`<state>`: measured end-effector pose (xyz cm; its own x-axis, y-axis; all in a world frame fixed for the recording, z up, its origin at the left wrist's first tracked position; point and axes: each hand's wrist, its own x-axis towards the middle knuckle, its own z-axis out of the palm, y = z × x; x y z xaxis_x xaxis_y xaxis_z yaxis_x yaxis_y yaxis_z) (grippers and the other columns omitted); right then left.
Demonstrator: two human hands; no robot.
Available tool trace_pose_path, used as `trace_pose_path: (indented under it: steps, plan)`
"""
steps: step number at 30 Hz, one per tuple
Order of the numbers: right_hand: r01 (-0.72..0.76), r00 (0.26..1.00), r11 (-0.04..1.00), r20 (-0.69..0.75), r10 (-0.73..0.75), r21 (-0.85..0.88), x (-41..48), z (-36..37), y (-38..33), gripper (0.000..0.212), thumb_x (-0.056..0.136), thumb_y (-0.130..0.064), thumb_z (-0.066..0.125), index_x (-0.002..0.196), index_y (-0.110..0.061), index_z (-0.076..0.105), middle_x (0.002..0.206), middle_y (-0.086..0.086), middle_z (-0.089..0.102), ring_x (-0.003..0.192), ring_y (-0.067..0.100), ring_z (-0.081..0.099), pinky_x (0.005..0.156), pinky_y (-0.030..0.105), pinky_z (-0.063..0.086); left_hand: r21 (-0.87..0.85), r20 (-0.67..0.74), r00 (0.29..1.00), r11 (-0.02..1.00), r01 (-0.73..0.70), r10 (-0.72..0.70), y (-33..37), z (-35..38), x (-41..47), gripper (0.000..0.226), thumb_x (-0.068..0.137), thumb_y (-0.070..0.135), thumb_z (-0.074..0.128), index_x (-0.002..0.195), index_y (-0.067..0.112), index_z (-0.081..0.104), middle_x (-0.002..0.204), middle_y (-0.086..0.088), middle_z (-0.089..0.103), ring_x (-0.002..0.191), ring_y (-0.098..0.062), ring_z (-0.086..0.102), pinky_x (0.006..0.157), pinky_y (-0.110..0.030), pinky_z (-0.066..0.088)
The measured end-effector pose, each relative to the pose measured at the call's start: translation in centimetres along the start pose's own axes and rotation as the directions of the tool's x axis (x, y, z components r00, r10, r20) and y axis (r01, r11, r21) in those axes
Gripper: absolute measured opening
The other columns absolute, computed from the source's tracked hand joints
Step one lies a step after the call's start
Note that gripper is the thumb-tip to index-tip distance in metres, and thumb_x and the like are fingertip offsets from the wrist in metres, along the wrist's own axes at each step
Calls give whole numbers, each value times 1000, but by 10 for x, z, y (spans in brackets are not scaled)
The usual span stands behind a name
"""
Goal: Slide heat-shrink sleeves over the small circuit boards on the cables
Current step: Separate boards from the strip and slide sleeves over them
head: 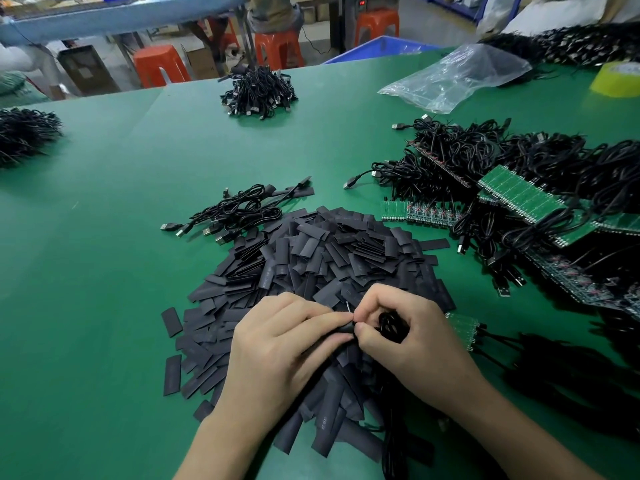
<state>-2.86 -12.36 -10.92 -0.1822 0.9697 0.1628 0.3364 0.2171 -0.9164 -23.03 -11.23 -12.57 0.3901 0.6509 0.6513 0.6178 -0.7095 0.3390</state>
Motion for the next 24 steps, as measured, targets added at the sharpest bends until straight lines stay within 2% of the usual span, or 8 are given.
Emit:
trace_pose_path:
  steps: [7, 10, 13, 15, 16, 20, 22, 24]
  plan:
    - [-15, 1000, 999, 13, 15, 43, 1, 0, 2, 16, 90, -14, 68, 76, -21, 64, 67, 5, 57, 63, 26, 55, 58, 34, 44, -11, 9, 1000, 1000, -24, 24, -2, 0, 0, 17, 95, 28, 76, 108, 17, 80, 97, 7, 72, 85, -16, 65, 72, -35, 50]
    - [-16, 1000, 997, 10, 15, 75, 2, 0, 3, 16, 92, -22, 68, 76, -21, 65, 66, 3, 57, 62, 23, 54, 58, 28, 44, -22, 7, 999, 999, -31, 31, -4, 0, 0, 17, 94, 27, 76, 108, 18, 80, 97, 8, 72, 85, -15, 64, 72, -34, 50]
    - [-27, 1000, 994, 14, 26, 107, 3, 0, 3, 18, 93, -30, 62, 78, -20, 67, 65, -3, 59, 61, 17, 55, 58, 29, 45, -64, -19, 1000, 998, -7, 6, -3, 2, 0, 17, 93, 27, 77, 107, 17, 80, 98, 8, 72, 86, -14, 65, 73, -34, 51]
    - [-41, 999, 990, 28, 37, 138, 4, -1, 3, 17, 94, -27, 59, 80, -20, 67, 62, -10, 56, 57, 3, 49, 56, 19, 38, -107, -41, 999, 994, 29, -34, -2, 3, -1, 18, 92, 27, 79, 107, 16, 80, 99, 9, 73, 87, -13, 65, 74, -32, 51]
    - [-47, 998, 989, 37, 43, 140, 4, -1, 3, 15, 93, -26, 59, 83, -22, 68, 61, -11, 55, 56, 2, 48, 56, 18, 38, -118, -49, 997, 992, 46, -52, -2, 4, -1, 19, 91, 27, 80, 106, 16, 80, 100, 9, 73, 87, -12, 65, 74, -32, 51]
    - [-30, 999, 998, 33, 28, 61, 2, 0, 3, 8, 92, -25, 66, 85, -26, 70, 70, -1, 65, 61, 18, 58, 58, 23, 45, -129, -65, 991, 986, 109, -118, -2, 4, -1, 19, 89, 26, 81, 105, 16, 81, 100, 9, 73, 90, -12, 66, 78, -30, 52]
    - [-12, 1000, 999, 12, 12, 35, 1, 1, 3, 12, 93, -20, 69, 83, -27, 70, 70, -2, 65, 60, 15, 59, 58, 21, 45, -146, -52, 988, 980, 138, -147, -1, 3, 0, 19, 88, 27, 81, 105, 17, 81, 101, 10, 73, 92, -12, 67, 80, -27, 51]
    - [0, 1000, 1000, -12, 0, 6, 1, 1, 3, 14, 92, -18, 70, 80, -26, 70, 70, -5, 65, 59, 5, 56, 57, 16, 42, -189, -27, 983, 966, 173, -182, 1, 3, 1, 18, 91, 29, 78, 105, 19, 81, 102, 12, 72, 94, -11, 67, 83, -24, 49]
